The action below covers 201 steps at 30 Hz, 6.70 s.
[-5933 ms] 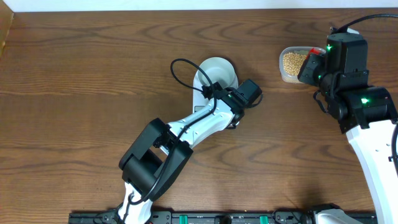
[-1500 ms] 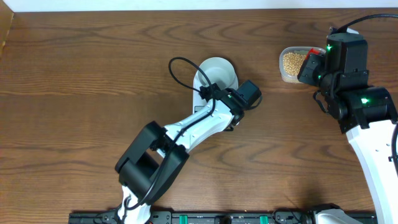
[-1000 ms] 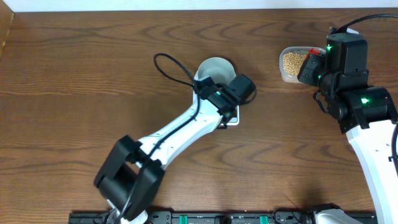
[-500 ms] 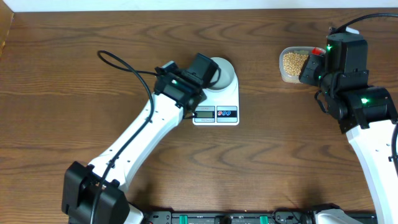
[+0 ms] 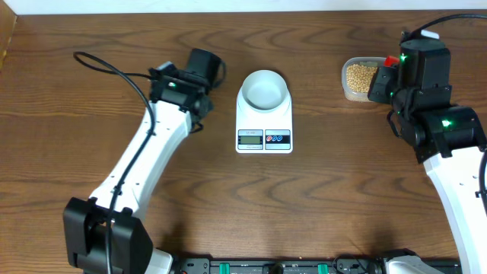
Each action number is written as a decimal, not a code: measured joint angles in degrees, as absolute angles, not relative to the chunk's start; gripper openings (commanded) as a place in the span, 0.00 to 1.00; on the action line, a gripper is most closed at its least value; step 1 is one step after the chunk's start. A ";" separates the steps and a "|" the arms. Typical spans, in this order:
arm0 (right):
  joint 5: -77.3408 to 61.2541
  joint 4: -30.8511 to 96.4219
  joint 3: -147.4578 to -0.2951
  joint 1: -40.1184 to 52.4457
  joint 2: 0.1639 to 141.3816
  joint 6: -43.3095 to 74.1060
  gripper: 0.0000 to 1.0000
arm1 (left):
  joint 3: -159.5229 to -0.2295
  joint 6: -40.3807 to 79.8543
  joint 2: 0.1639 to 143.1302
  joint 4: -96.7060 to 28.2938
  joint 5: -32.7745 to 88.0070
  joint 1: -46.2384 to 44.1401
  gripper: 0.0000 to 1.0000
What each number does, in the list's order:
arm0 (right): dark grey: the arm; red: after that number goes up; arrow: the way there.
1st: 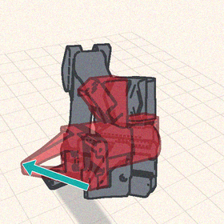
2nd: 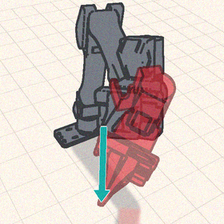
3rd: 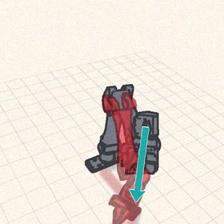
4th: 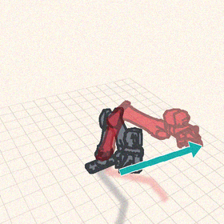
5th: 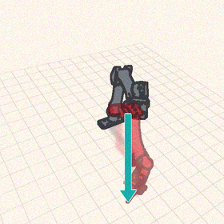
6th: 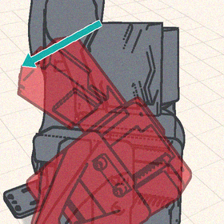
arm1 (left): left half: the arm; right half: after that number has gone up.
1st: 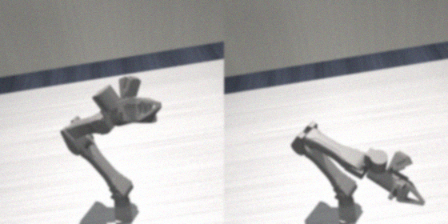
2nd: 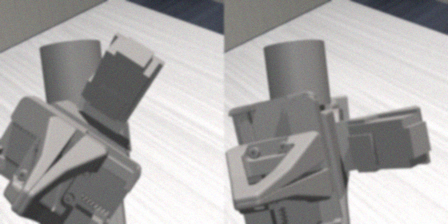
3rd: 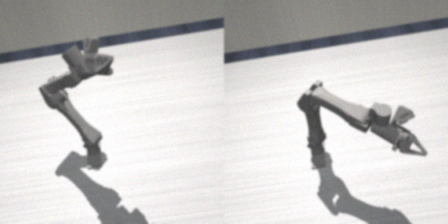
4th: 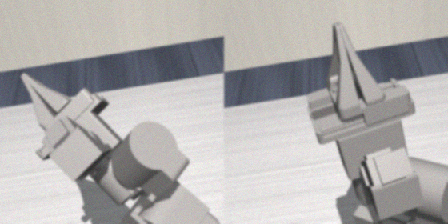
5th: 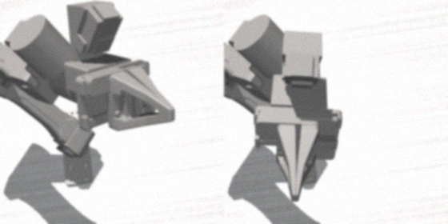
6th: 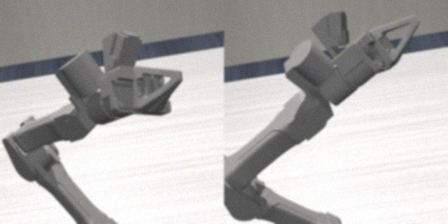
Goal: Scoop item into bowl and weigh 50g on scale
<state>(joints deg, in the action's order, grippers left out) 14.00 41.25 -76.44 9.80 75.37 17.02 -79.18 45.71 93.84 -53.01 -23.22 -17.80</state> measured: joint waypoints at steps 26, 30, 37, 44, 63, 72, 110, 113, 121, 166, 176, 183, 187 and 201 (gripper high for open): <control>14.04 39.46 -76.44 8.01 75.37 2.87 0.01 | -79.00 20.88 93.86 -43.00 -33.82 -13.91 0.07; 14.00 39.59 -76.44 6.39 75.37 2.48 0.01 | -79.00 20.91 93.86 -43.00 -33.82 -13.91 0.07; 13.89 39.59 -76.44 3.99 75.42 2.31 0.01 | -79.00 20.91 93.86 -42.87 -33.80 -13.91 0.07; 13.52 40.01 -76.44 2.74 75.70 0.36 0.01 | -79.00 20.88 93.86 -41.78 -33.80 -13.91 0.07; 13.26 39.81 -76.44 -1.58 76.14 -1.80 0.01 | -79.00 20.88 93.86 -40.58 -33.82 -12.23 0.07; 13.23 37.58 -76.44 -6.22 76.14 -1.83 0.01 | -79.00 16.34 93.86 -40.42 -33.80 -11.46 0.07; 11.20 31.81 -76.44 -7.14 76.51 -13.54 0.01 | -79.00 4.03 93.86 -39.38 -16.05 -31.35 0.07; 11.16 31.81 -76.44 -7.18 76.51 -13.72 0.01 | -78.98 4.14 93.86 -42.81 -15.53 -32.42 0.07; 11.07 31.79 -76.44 -7.18 76.55 -14.37 0.01 | -78.94 6.11 93.86 -46.98 -12.05 -34.15 0.07; -1.54 25.52 -76.44 -7.18 82.78 -14.81 0.01 | -61.34 1.43 100.36 -18.41 -3.25 -41.74 0.07; -1.74 25.32 -76.44 -7.18 82.78 -14.81 0.01 | -61.34 1.43 101.47 -15.57 -3.09 -42.17 0.07; -1.74 25.28 -76.44 -7.18 82.78 -14.81 0.01 | -61.34 1.43 102.76 -15.55 -3.09 -42.17 0.07; -1.74 25.28 -76.44 -7.18 82.78 -14.81 0.01 | -61.34 1.45 103.33 -15.55 -3.09 -42.17 0.07; -1.74 25.28 -76.44 -7.18 82.78 -14.81 0.01 | -61.34 1.45 103.88 -15.53 -5.06 -42.17 0.07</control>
<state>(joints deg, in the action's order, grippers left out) -1.74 25.28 -76.44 -7.18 82.78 -14.81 -61.34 1.45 103.88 -15.53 -5.06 -42.17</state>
